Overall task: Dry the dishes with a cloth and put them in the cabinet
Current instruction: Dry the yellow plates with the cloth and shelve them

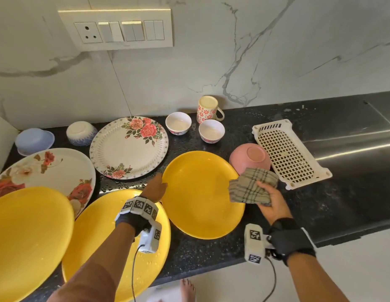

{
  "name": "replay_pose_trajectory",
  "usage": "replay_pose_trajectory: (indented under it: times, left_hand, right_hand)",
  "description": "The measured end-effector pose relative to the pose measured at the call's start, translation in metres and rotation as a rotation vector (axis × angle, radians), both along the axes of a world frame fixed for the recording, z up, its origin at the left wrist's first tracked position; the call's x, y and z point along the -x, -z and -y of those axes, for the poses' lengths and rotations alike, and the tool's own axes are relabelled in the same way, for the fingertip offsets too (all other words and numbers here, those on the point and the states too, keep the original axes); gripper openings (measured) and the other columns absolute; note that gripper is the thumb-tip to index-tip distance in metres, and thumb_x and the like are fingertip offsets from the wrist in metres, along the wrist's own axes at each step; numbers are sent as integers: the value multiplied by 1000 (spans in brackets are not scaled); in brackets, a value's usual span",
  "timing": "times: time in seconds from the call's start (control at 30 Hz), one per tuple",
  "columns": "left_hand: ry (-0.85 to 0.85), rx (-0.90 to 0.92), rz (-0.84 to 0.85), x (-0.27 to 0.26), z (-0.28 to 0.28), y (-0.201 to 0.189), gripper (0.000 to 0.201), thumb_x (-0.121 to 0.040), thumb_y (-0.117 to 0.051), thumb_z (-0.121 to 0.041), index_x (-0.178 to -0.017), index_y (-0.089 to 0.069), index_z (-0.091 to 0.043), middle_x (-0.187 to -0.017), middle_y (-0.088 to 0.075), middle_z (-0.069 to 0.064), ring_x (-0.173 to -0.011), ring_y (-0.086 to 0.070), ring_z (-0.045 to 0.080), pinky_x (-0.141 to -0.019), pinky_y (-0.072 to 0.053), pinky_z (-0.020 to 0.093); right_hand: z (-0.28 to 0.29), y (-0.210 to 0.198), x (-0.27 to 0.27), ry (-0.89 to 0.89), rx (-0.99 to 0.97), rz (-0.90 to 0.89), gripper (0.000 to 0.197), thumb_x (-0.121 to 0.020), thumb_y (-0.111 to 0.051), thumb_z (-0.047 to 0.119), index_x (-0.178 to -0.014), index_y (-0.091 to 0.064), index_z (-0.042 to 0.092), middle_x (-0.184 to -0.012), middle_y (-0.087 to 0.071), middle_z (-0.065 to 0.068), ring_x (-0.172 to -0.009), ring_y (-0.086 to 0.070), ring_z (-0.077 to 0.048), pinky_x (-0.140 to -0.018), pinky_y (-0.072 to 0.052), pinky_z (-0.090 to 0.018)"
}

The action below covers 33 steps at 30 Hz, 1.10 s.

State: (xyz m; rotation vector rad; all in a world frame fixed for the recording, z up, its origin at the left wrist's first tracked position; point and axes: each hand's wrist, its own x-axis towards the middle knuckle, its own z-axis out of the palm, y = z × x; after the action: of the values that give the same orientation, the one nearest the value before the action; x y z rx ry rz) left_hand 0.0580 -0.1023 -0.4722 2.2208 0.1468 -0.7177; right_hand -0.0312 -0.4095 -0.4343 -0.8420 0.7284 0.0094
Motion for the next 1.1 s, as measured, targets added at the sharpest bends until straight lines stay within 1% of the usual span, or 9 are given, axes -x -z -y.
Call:
replay_pose_trajectory:
  times: [0.1,0.2,0.33,0.4,0.47,0.63,0.8,0.9,1.1]
  left_hand:
    - [-73,202,-71,14,-2,-17,36,-96,-39,-5,-132,-34,-9,-129,-49,18,-108,-55,38,-79,-52,54]
    - [-173,413,-109,31,-5,-35,52,-94,-38,4,-140,-27,-17,-130,-47,12,-114,-51,41,-73,-53,52]
    - [-308,708,-111,55,-11,-64,73,-85,-39,16,-139,-24,-31,-123,-52,8,-99,-58,35,-51,-57,42]
    - [-320,821,-85,66,-16,-79,82,-78,-48,13,-136,-25,-39,-119,-54,4,-94,-61,34,-48,-57,41]
    - [-322,904,-58,77,-20,-92,87,-65,-54,4,-132,-27,-45,-120,-56,4,-92,-65,35,-50,-57,43]
    - [-310,1011,18,97,-21,-111,93,-59,-52,5,-123,-29,-58,-129,-52,3,-101,-61,36,-50,-56,41]
    - [-274,1054,106,110,-28,-126,98,-57,-51,7,-122,-24,-62,-127,-53,-5,-88,-69,25,-46,-54,36]
    - [-272,1055,132,112,-42,-134,102,-56,-51,6,-128,-19,-59,-128,-51,-5,-86,-69,22,-43,-50,30]
    - [-265,1009,163,117,-64,-142,105,-58,-53,5,-131,-14,-62,-130,-51,-4,-100,-63,32,-50,-54,37]
  right_hand:
    - [-24,-4,-5,-29,26,-67,31,-93,-41,2,-122,-51,6,-90,-73,-10,-84,-69,-21,-64,-58,-31]
    - [-41,-16,-12,-39,93,-52,37,-92,-46,2,-129,-49,0,-116,-62,-19,-99,-61,-28,-76,-52,-38]
    - [-64,-59,-22,-1,361,-6,29,-90,-51,-2,-113,-57,14,-122,-58,-16,-93,-59,-20,-84,-49,-35]
    - [-75,-78,-29,18,581,9,29,-91,-50,0,-118,-56,11,-124,-58,-14,-103,-56,-21,-91,-45,-21]
    - [-88,-91,-41,4,837,21,27,-92,-50,4,-118,-57,-1,-113,-60,-16,-103,-56,-24,-73,-36,2]
    - [-133,-91,-78,-121,1034,168,22,-91,-52,14,-106,-61,-1,-89,-59,-13,-83,-52,-22,-72,-39,-31]
    - [-182,-90,-91,-338,1105,243,50,-87,-51,39,-130,-53,14,-138,-47,-15,-129,-39,-33,-108,-28,-51]
    - [-204,-103,-84,-477,995,325,66,-88,-57,45,-145,-31,25,-154,-22,-5,-144,-14,-23,-117,-12,-49]
    - [-239,-123,-66,-734,913,542,49,-100,-31,38,-147,-21,28,-156,-15,4,-145,-10,-12,-116,1,-28]
